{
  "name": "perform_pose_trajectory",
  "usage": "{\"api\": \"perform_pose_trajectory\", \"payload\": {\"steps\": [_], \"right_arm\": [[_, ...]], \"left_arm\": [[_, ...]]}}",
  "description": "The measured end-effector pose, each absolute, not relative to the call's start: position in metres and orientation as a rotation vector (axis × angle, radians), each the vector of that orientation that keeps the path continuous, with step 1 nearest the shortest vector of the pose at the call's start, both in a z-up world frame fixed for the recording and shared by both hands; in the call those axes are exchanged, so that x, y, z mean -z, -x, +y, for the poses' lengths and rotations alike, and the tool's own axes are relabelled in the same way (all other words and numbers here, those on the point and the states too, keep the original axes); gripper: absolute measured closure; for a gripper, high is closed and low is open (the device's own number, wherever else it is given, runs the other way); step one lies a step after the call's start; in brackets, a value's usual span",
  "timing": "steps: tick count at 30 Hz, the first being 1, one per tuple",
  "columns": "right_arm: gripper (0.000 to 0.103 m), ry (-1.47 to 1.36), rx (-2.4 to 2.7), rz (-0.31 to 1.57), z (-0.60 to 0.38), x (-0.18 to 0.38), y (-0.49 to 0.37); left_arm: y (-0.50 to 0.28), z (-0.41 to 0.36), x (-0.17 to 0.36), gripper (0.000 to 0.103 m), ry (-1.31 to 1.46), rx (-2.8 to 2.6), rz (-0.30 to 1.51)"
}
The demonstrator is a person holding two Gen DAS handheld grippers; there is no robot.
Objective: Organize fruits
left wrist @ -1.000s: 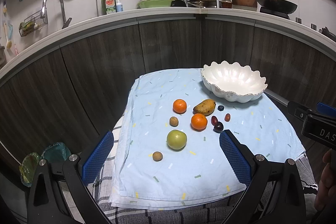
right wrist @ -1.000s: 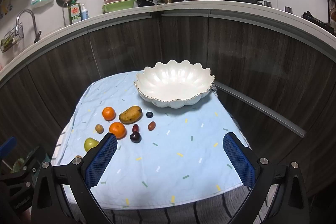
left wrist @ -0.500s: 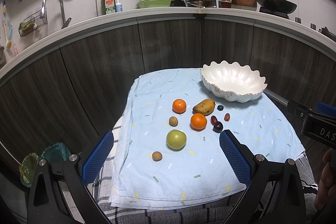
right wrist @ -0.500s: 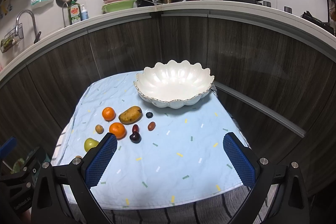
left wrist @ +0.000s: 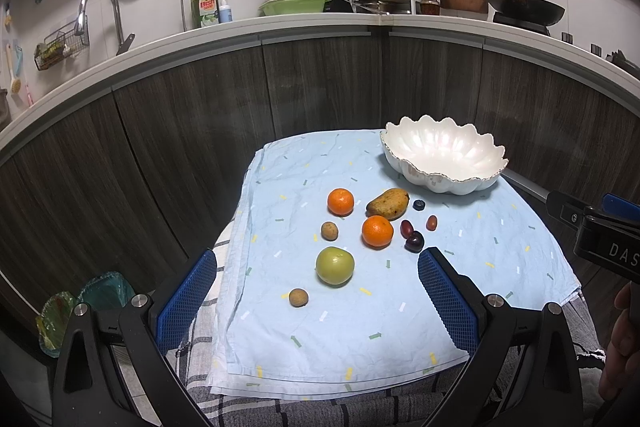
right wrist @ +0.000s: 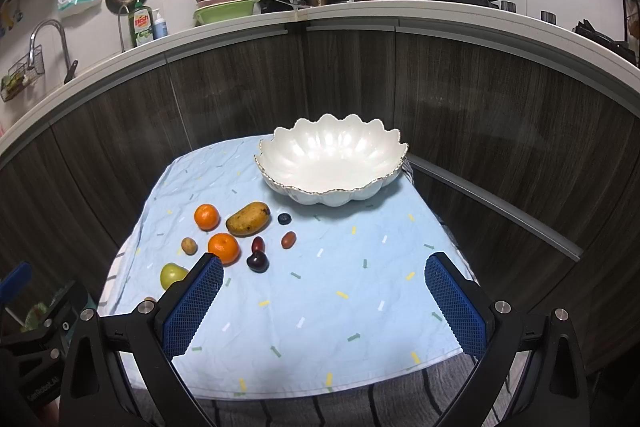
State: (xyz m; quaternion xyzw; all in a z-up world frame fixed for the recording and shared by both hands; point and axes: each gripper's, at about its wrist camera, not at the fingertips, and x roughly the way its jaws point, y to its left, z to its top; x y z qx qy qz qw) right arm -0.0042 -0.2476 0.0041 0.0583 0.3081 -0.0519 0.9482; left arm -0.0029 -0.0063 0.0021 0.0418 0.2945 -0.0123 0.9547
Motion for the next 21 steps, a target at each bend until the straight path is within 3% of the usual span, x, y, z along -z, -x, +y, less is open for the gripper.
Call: {"api": "perform_pose_trajectory", "payload": {"steps": [21], "right_arm": [[0.001, -0.126, 0.104, 0.635, -0.248, -0.0002, 0.0033]], "left_arm": [[0.0012, -0.014, 0.0066, 0.001, -0.091, 0.033, 0.615]]}}
